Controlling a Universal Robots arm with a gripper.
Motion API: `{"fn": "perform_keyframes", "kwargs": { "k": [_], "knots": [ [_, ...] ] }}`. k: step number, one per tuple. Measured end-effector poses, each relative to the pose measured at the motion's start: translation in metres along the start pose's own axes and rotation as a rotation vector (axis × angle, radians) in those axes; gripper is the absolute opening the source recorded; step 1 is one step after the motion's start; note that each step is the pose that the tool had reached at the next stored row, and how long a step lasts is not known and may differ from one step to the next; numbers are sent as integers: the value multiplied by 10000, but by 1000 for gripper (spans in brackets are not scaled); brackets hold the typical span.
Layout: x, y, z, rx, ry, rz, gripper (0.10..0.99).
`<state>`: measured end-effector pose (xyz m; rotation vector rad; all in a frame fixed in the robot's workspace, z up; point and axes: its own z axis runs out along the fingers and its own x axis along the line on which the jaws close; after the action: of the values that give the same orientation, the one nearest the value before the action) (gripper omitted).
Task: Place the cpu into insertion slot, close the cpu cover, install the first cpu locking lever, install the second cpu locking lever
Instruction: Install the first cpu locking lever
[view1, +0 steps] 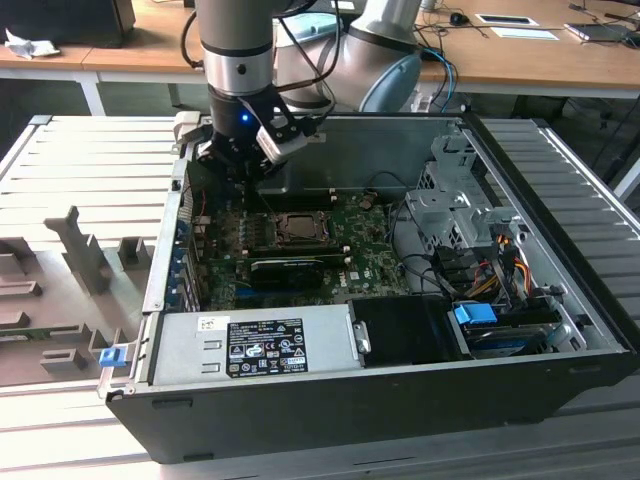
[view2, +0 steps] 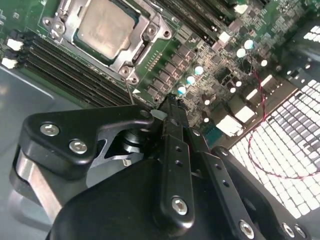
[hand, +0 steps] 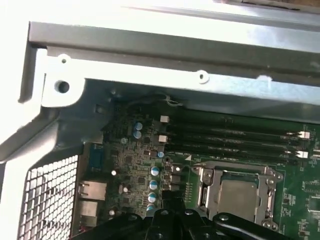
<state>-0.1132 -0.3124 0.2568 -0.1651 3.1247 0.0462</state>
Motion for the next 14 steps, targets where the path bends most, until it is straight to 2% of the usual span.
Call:
{"fn": "perform_keyframes", "kwargs": {
  "k": [10,14],
  "knots": [
    [49,200,28,-5,-1,16,106],
    [33,214,31,-7,-2,15,106]
  ]
}}
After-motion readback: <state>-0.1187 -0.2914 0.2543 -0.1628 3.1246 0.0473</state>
